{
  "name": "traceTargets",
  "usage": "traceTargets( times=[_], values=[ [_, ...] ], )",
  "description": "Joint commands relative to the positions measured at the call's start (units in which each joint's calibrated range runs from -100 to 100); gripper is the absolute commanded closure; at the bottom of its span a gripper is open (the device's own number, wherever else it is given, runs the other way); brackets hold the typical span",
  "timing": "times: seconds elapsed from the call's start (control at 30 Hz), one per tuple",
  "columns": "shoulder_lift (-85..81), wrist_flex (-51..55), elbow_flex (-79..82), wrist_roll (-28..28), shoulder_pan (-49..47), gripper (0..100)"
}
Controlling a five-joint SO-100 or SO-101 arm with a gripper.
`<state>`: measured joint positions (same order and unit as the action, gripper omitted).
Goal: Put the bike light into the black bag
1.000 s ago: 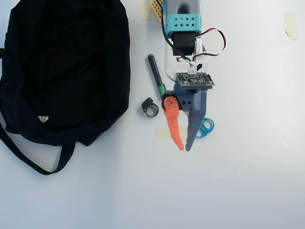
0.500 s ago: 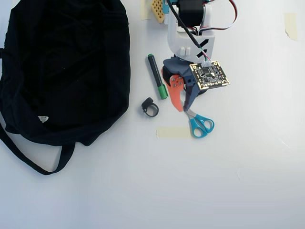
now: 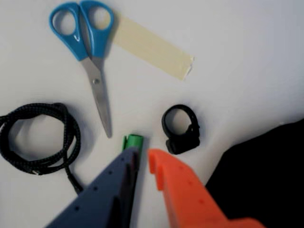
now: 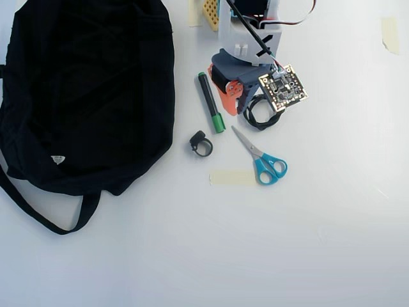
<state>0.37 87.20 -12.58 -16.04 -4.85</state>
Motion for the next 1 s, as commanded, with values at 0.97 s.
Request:
traceTargets(
  times=[0.97],
  values=[
    [9.17,-7.36,-1.53,-11.12,4.25,88]
  ],
)
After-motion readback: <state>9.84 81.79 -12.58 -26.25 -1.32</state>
